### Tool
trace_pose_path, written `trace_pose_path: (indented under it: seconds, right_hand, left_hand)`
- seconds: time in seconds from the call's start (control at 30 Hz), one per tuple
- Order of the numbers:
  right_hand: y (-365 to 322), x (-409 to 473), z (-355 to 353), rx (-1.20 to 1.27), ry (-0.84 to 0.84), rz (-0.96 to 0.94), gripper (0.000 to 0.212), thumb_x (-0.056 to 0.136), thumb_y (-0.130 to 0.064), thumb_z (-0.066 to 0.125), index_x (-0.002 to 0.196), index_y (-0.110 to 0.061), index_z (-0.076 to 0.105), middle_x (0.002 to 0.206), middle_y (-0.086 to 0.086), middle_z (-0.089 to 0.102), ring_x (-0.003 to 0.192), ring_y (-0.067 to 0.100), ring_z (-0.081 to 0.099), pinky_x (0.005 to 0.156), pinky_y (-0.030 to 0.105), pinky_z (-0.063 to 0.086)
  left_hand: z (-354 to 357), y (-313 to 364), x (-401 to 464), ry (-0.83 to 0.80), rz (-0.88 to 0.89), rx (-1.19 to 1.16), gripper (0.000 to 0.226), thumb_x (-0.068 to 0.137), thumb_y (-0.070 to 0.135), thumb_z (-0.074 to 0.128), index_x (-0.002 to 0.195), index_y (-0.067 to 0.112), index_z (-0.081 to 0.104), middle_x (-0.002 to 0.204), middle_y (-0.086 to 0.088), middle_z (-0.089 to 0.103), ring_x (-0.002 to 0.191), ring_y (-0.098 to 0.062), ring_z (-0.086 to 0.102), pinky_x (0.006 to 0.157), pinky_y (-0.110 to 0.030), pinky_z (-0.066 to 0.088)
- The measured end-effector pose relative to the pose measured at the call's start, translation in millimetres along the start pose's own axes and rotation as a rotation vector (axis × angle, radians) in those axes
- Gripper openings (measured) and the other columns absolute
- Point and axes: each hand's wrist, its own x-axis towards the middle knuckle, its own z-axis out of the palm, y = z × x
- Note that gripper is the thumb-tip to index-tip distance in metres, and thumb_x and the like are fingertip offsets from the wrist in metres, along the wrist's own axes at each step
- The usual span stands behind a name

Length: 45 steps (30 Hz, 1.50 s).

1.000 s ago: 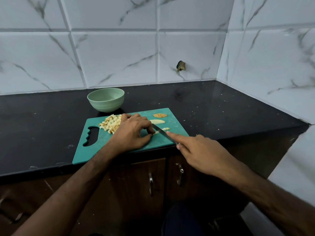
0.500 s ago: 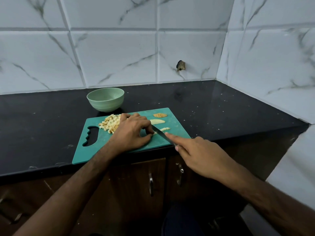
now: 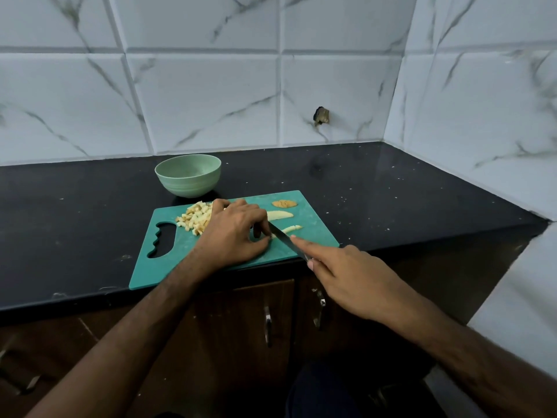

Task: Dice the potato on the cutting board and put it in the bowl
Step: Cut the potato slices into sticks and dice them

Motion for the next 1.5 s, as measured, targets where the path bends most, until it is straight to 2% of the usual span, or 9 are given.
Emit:
trace_pose_path:
  seconds: [0.3, 0.4, 0.5, 0.57, 0.7, 0.8, 0.97, 1.2, 1.5]
  right_hand:
    - [6, 2, -10, 0.06, -0.053, -0.007, 0.047, 0.11, -0.04, 0.034, 0.152, -0.059, 0.023, 0.082, -0.01, 0.062, 0.057, 0.005, 0.055, 0.054, 0.022, 0.046]
    - [14, 6, -26, 0.185, 0.002, -0.005, 0.048, 0.11, -0.036, 0.039, 0.146, -0.063, 0.022, 0.064, -0.01, 0.057, 0.051, 0.005, 0.054, 0.055, 0.027, 0.052]
    - [33, 20, -33, 0.337, 0.088, -0.003, 0.048, 0.109, -0.033, 0.042, 0.146, -0.062, 0.029, 0.055, -0.003, 0.056, 0.041, 0.007, 0.049, 0.044, 0.02, 0.045]
    - [47, 31, -33, 0.484, 0.134, 0.006, 0.049, 0.109, -0.03, 0.042, 0.149, -0.058, 0.034, 0.055, 0.002, 0.053, 0.04, 0.013, 0.046, 0.04, 0.023, 0.043]
    - [69, 56, -27, 0.816, 0.279, 0.074, 0.049, 0.11, -0.023, 0.043, 0.149, -0.052, 0.042, 0.057, 0.009, 0.047, 0.037, 0.015, 0.036, 0.036, 0.024, 0.037]
    - [75, 74, -20, 0.936, 0.359, 0.129, 0.048, 0.11, -0.02, 0.042, 0.151, -0.045, 0.043, 0.056, 0.008, 0.045, 0.035, 0.011, 0.034, 0.034, 0.02, 0.034]
    - [78, 89, -11, 0.965, 0.381, 0.139, 0.049, 0.11, -0.018, 0.043, 0.153, -0.041, 0.042, 0.058, 0.006, 0.046, 0.036, 0.006, 0.037, 0.033, 0.019, 0.034]
    - [82, 90, -6, 0.93, 0.339, 0.103, 0.048, 0.109, -0.023, 0.044, 0.15, -0.049, 0.043, 0.057, 0.006, 0.046, 0.039, 0.008, 0.036, 0.036, 0.022, 0.035]
    - [82, 93, -1, 0.911, 0.341, 0.099, 0.049, 0.109, -0.022, 0.045, 0.151, -0.047, 0.042, 0.051, -0.003, 0.046, 0.037, 0.005, 0.038, 0.035, 0.021, 0.035]
  left_hand:
    - [0, -1, -1, 0.001, -0.003, -0.017, 0.019, 0.082, 0.045, 0.071, 0.085, 0.037, 0.055, 0.075, 0.021, 0.054, 0.083, -0.002, 0.049, 0.086, -0.036, 0.031]
    - [1, -1, -1, -0.011, -0.004, -0.032, 0.018, 0.083, 0.048, 0.066, 0.091, 0.038, 0.054, 0.081, 0.02, 0.057, 0.087, -0.003, 0.051, 0.088, -0.037, 0.032]
    - [2, -2, -3, -0.025, 0.019, -0.065, 0.019, 0.085, 0.043, 0.064, 0.102, 0.037, 0.056, 0.097, 0.022, 0.059, 0.094, 0.0, 0.052, 0.093, -0.041, 0.032]
    - [3, -2, -2, -0.072, 0.053, -0.096, 0.025, 0.088, 0.034, 0.059, 0.113, 0.036, 0.058, 0.112, 0.023, 0.058, 0.107, 0.0, 0.053, 0.095, -0.041, 0.03]
    - [1, 0, 8, -0.33, 0.204, -0.08, 0.056, 0.095, 0.013, 0.045, 0.146, 0.037, 0.044, 0.153, 0.019, 0.042, 0.14, -0.002, 0.034, 0.104, -0.041, 0.022]
    - [-2, 3, 21, -0.474, 0.304, -0.025, 0.068, 0.095, 0.008, 0.038, 0.156, 0.036, 0.031, 0.162, 0.018, 0.029, 0.147, -0.001, 0.023, 0.109, -0.038, 0.021]
    - [-9, 6, 37, -0.564, 0.385, 0.068, 0.068, 0.089, 0.017, 0.033, 0.156, 0.028, 0.035, 0.163, 0.012, 0.03, 0.148, -0.001, 0.023, 0.11, -0.035, 0.03]
    - [-10, -9, 16, -0.327, 0.48, 0.205, 0.049, 0.1, 0.019, 0.034, 0.145, 0.017, 0.054, 0.144, -0.002, 0.056, 0.122, -0.02, 0.057, 0.096, -0.039, 0.049]
    - [-19, -37, -12, -0.13, 0.329, 0.303, 0.039, 0.095, 0.027, 0.042, 0.115, 0.027, 0.075, 0.108, 0.008, 0.07, 0.097, -0.021, 0.06, 0.077, -0.042, 0.042]
